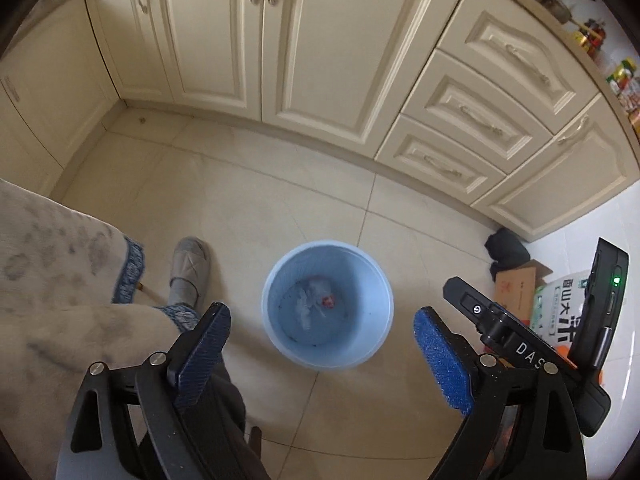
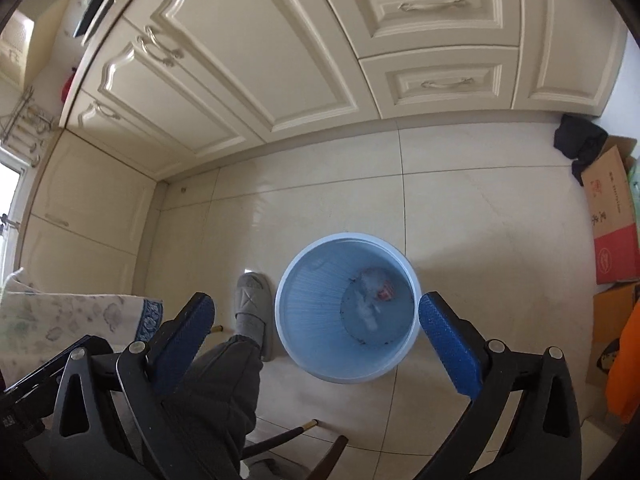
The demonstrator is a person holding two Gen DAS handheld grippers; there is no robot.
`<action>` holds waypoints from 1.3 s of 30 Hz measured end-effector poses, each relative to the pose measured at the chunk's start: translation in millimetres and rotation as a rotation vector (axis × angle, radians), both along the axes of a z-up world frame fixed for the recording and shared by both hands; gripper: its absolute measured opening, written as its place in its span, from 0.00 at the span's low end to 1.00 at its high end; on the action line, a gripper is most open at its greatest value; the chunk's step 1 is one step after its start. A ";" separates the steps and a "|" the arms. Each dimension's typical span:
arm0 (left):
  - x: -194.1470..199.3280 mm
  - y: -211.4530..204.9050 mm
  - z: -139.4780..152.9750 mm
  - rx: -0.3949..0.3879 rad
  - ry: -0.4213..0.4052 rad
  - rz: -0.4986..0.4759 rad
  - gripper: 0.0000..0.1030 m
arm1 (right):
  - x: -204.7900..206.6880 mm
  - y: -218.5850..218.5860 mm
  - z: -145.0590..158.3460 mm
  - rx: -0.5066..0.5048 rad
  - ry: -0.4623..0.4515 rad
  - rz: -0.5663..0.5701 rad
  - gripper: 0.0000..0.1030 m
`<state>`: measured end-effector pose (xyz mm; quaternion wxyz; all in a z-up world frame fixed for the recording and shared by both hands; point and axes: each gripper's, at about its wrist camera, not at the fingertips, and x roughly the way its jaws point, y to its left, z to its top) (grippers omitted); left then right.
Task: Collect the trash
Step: 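Open both tools to drop the clear bags into the bin, then bring both tools back over the trash pile on the table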
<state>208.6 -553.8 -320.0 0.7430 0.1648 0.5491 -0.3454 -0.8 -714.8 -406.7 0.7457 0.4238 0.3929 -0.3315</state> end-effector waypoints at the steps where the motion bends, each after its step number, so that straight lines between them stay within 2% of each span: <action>1: -3.8 3.4 11.1 -0.010 -0.025 0.002 0.88 | -0.3 3.6 9.2 -0.010 -0.004 0.001 1.00; 5: -28.7 38.4 56.2 -0.071 -0.114 0.026 0.91 | 2.8 22.1 52.9 -0.061 -0.055 0.021 1.00; 10: -49.6 107.9 119.2 -0.177 -0.199 0.087 0.95 | 19.7 63.9 117.6 -0.149 -0.137 0.078 1.00; 15: -68.0 207.2 175.2 -0.303 -0.300 0.179 0.99 | 56.2 128.6 183.8 -0.244 -0.218 0.209 1.00; 22: -108.1 358.1 228.3 -0.398 -0.462 0.352 0.99 | 108.3 238.7 251.4 -0.371 -0.306 0.420 1.00; 30: -165.7 497.9 253.5 -0.391 -0.658 0.550 0.99 | 153.7 361.5 291.9 -0.468 -0.376 0.645 1.00; 35: -198.1 548.2 249.5 -0.357 -0.707 0.652 0.99 | 178.3 424.1 293.2 -0.493 -0.392 0.774 1.00; 39: -223.1 575.8 233.5 -0.325 -0.710 0.715 0.99 | 195.2 460.2 282.4 -0.499 -0.370 0.847 1.00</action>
